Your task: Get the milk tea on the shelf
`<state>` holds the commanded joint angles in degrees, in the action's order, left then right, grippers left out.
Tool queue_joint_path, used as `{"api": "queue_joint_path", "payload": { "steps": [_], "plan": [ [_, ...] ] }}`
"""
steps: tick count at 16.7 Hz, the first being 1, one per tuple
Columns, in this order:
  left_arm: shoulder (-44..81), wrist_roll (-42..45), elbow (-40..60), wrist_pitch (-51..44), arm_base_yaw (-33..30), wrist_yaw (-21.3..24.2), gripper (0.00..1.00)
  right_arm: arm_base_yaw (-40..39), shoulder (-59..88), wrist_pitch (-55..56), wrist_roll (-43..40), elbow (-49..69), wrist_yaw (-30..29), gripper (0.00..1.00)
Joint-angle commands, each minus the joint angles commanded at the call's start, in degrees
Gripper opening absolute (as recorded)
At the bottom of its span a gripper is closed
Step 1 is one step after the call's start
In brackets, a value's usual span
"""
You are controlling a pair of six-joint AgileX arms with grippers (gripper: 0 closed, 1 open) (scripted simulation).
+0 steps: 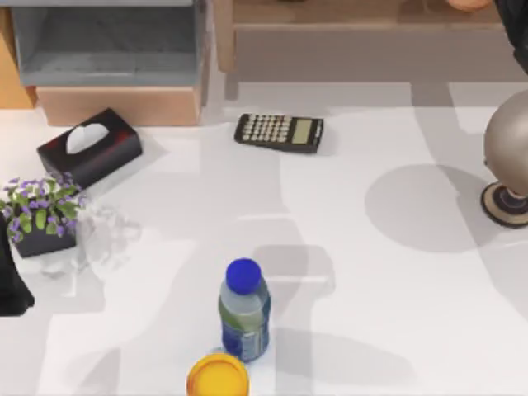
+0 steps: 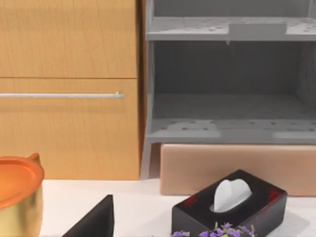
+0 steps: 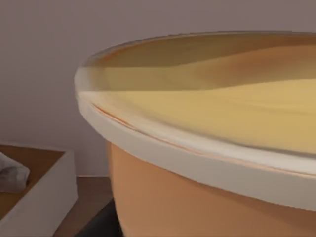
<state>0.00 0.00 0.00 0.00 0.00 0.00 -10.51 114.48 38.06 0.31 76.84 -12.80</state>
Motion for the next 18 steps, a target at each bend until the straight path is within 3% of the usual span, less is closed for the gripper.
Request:
{"api": "queue_joint_path", "payload": {
  "steps": [12, 18],
  "plan": [
    [0.0, 0.0, 0.0, 0.0, 0.0, 0.0, 1.00, 0.0, 0.0, 0.0, 0.0, 0.0, 0.0, 0.98],
    [0.0, 0.0, 0.0, 0.0, 0.0, 0.0, 1.00, 0.0, 0.0, 0.0, 0.0, 0.0, 0.0, 1.00]
  ]
}}
